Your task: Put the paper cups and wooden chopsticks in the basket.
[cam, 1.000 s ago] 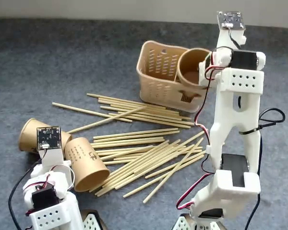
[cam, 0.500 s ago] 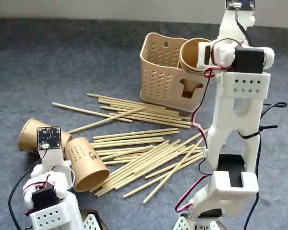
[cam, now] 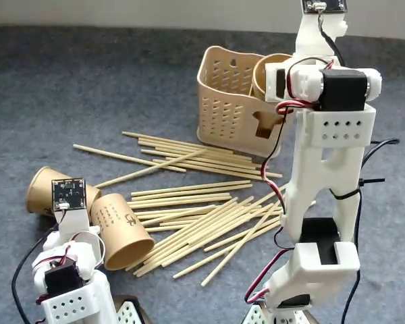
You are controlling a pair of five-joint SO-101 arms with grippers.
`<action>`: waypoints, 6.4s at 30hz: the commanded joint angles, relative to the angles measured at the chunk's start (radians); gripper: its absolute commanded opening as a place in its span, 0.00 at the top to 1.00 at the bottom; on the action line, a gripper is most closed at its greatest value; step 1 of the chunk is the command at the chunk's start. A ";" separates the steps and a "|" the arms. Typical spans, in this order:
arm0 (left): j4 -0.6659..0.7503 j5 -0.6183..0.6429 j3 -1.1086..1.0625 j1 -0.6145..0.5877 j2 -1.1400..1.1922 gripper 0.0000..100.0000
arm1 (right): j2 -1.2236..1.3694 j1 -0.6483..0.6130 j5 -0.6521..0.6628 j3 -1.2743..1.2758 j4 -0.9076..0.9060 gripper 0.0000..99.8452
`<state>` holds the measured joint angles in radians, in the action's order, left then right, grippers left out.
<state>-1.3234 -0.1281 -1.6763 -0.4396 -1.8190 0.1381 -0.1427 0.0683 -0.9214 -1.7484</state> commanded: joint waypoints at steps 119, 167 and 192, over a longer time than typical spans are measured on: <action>0.031 -0.210 0.421 -0.033 -0.013 0.98 | -1.975 0.074 0.212 2.746 0.545 0.99; -0.436 -0.436 1.032 0.691 0.963 0.76 | -1.975 0.079 0.212 2.746 0.545 0.99; -0.222 -0.674 0.912 0.369 0.954 0.77 | -1.975 0.081 0.212 2.746 0.545 0.99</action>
<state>-1.5658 -0.8002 -0.7787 -0.0453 -0.8477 -1.8274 -0.0736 0.2723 1.6701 -1.2236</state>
